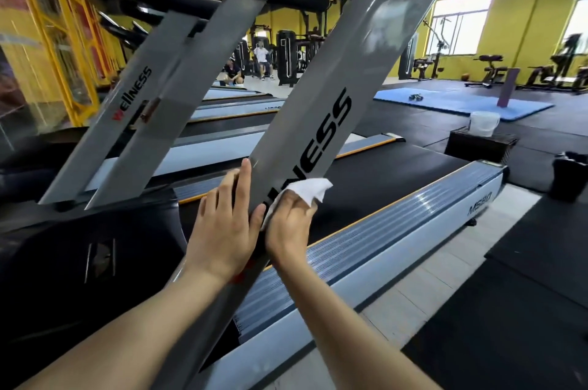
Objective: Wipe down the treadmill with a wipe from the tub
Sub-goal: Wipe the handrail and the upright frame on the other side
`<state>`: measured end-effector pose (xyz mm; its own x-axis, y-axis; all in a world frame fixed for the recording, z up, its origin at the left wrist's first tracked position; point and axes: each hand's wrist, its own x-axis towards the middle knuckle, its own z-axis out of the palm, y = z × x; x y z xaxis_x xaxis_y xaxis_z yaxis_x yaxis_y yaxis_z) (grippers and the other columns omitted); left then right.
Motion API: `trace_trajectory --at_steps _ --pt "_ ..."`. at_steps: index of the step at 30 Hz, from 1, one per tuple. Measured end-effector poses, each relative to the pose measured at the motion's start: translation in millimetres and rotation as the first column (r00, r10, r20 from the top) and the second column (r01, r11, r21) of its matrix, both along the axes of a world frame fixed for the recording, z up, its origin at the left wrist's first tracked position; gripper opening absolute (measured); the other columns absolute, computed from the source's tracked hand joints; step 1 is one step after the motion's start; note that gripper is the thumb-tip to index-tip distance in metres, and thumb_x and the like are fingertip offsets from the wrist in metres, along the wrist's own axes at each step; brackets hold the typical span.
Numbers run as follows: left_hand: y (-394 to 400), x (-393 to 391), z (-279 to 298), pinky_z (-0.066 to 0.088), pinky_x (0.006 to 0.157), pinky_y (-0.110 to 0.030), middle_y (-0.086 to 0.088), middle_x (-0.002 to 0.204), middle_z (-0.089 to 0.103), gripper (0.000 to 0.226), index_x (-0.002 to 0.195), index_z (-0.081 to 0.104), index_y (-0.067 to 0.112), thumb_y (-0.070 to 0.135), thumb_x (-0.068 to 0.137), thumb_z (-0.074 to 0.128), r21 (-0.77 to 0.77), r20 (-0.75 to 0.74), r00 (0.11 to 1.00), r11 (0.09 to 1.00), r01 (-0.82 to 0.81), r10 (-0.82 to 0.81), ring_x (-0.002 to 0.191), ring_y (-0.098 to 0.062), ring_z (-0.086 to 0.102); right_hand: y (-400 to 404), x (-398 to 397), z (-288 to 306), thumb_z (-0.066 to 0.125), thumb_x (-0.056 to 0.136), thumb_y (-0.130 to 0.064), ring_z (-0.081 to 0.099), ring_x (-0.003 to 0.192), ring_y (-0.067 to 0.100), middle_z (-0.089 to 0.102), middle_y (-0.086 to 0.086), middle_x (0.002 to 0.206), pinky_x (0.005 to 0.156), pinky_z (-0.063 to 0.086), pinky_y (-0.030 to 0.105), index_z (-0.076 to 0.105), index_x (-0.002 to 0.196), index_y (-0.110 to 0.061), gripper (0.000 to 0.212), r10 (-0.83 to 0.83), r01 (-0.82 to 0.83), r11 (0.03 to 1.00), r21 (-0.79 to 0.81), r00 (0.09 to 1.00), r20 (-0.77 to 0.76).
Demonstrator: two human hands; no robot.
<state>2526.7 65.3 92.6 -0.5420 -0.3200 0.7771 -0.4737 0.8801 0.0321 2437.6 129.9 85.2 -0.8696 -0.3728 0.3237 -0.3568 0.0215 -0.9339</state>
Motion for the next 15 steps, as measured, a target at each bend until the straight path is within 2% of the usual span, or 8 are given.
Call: trace_trajectory --at_steps 2,4,5,7,9,10,13,15 --pt "0 1 1 0.046 0.101 -0.051 -0.019 0.151 0.041 0.072 0.162 0.017 0.009 0.041 0.103 0.042 0.022 -0.005 1.0 1.0 0.021 -0.021 0.12 -0.037 0.052 2 -11 24 0.023 0.106 -0.045 0.039 0.136 0.037 0.03 0.023 0.15 0.116 0.031 0.046 0.029 0.15 -0.005 0.06 -0.034 0.034 0.999 -0.01 0.999 0.033" --pt "2 4 4 0.044 0.103 -0.051 -0.017 0.153 0.039 0.071 0.163 0.012 0.012 0.039 0.105 0.044 0.048 -0.012 0.999 0.998 0.051 -0.05 0.122 -0.036 0.049 6 -31 60 0.028 0.108 -0.042 0.026 0.146 0.034 0.016 0.022 0.16 0.121 0.021 0.039 0.021 0.154 -0.003 0.061 -0.109 0.109 0.993 -0.05 0.994 0.006" --pt "3 7 4 0.04 0.107 -0.049 -0.015 0.157 0.035 0.071 0.164 0.008 0.015 0.036 0.106 0.044 0.073 -0.014 0.997 0.994 0.075 -0.074 0.127 -0.034 0.044 6 -43 73 0.03 0.108 -0.041 0.019 0.149 0.033 0.012 0.022 0.163 0.123 0.016 0.037 0.02 0.155 -0.002 0.062 -0.138 0.134 0.987 -0.088 0.989 -0.046" --pt "4 17 1 0.028 0.118 -0.042 -0.008 0.168 0.017 0.077 0.164 -0.001 0.019 0.032 0.105 0.047 0.153 0.002 0.989 0.978 0.144 -0.146 0.144 -0.028 0.03 7 -62 89 0.031 0.108 -0.035 0.013 0.153 0.035 0.014 0.025 0.163 0.125 0.009 0.036 0.023 0.155 0.001 0.06 -0.198 0.173 0.979 -0.103 0.927 -0.318" --pt "5 37 -12 0.02 0.123 -0.037 -0.002 0.172 0.002 0.081 0.163 -0.005 0.017 0.027 0.103 0.048 0.214 0.016 0.983 0.961 0.176 -0.184 0.155 -0.02 0.016 6 -69 83 0.027 0.106 -0.032 0.012 0.153 0.037 0.018 0.025 0.163 0.126 0.008 0.042 0.03 0.154 0.0 0.058 -0.178 0.219 0.976 -0.012 0.761 -0.624" --pt "5 50 -24 0.021 0.124 -0.036 -0.002 0.172 0.002 0.081 0.163 -0.003 0.015 0.026 0.103 0.049 0.24 0.013 0.985 0.957 0.163 -0.171 0.156 -0.018 0.014 6 -65 75 0.027 0.105 -0.032 0.015 0.152 0.039 0.021 0.026 0.162 0.126 0.01 0.046 0.036 0.151 0.0 0.057 -0.144 0.242 0.97 0.032 0.673 -0.725" --pt "5 90 -65 0.029 0.123 -0.04 -0.006 0.17 0.015 0.081 0.164 0.004 0.013 0.029 0.101 0.054 0.35 -0.005 0.996 0.933 0.082 -0.086 0.154 -0.022 0.023 9 -40 39 0.041 0.102 -0.028 0.037 0.14 0.047 0.042 0.028 0.15 0.123 0.02 0.054 0.054 0.138 -0.002 0.047 -0.031 0.232 0.971 0.063 0.379 -0.925" --pt "4 107 -88 0.035 0.119 -0.046 -0.012 0.163 0.03 0.084 0.164 0.007 0.015 0.029 0.099 0.058 0.427 0.001 1.0 0.904 0.018 -0.02 0.146 -0.029 0.035 9 -15 10 0.049 0.099 -0.028 0.046 0.133 0.044 0.052 0.021 0.144 0.121 0.024 0.056 0.058 0.138 -0.007 0.045 0.108 0.153 0.979 0.133 0.161 -0.981"
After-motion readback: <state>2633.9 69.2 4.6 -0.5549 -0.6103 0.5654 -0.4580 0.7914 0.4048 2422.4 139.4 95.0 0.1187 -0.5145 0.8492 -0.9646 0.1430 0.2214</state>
